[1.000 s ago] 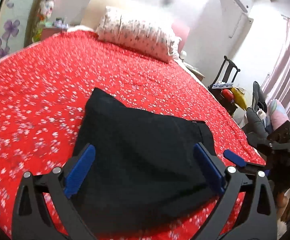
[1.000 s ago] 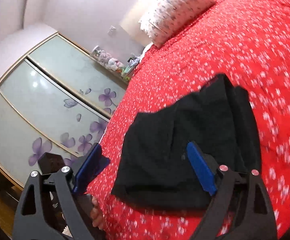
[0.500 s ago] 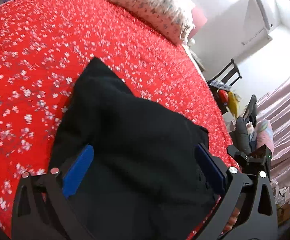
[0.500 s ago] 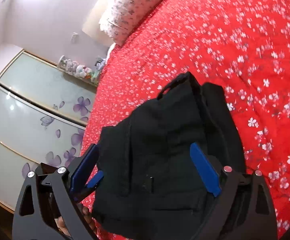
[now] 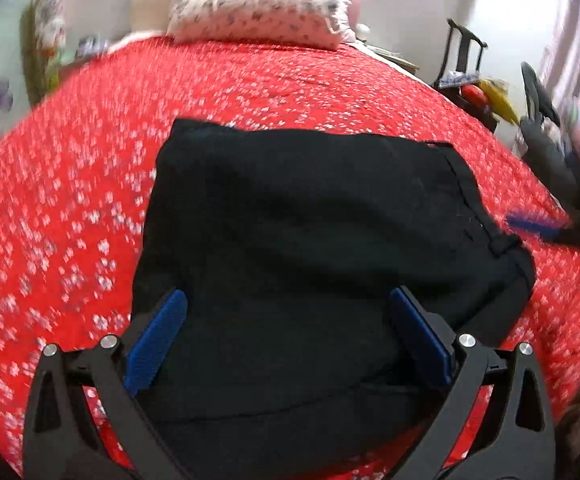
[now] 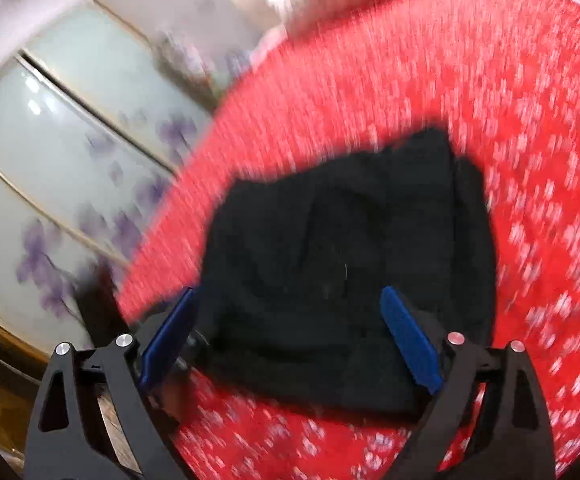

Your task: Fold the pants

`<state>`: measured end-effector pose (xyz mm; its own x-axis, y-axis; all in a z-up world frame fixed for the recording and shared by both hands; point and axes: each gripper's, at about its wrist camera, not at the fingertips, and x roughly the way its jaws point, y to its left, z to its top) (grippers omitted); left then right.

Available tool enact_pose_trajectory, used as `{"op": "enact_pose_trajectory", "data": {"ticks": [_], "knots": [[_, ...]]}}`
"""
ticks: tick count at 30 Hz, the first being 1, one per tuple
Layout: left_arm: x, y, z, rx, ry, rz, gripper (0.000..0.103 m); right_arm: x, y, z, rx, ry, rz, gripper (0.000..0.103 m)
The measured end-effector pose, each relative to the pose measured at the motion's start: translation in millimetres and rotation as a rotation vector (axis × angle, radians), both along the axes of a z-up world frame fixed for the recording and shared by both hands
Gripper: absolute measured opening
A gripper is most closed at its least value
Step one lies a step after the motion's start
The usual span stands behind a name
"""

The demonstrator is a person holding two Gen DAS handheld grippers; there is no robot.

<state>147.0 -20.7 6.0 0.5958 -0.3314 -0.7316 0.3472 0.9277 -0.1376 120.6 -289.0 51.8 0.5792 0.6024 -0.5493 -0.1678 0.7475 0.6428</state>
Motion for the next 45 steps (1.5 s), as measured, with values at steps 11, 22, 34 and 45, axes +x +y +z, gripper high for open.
{"op": "enact_pose_trajectory", "data": {"ticks": [11, 22, 34, 45], "knots": [[10, 52, 13, -0.303, 0.067, 0.091, 0.101, 32, -63, -58, -0.014, 0.198, -0.179, 0.084], [6, 65, 15, -0.295, 0.039, 0.127, 0.101, 38, -46, -65, -0.007, 0.17, -0.138, 0.083], [15, 102, 10, -0.392, 0.081, 0.247, 0.101, 40, -26, -57, -0.046, 0.16, -0.07, 0.082], [22, 114, 5, -0.379, 0.102, 0.299, 0.101, 29, 1, -31, -0.206, -0.004, -0.037, 0.048]]}}
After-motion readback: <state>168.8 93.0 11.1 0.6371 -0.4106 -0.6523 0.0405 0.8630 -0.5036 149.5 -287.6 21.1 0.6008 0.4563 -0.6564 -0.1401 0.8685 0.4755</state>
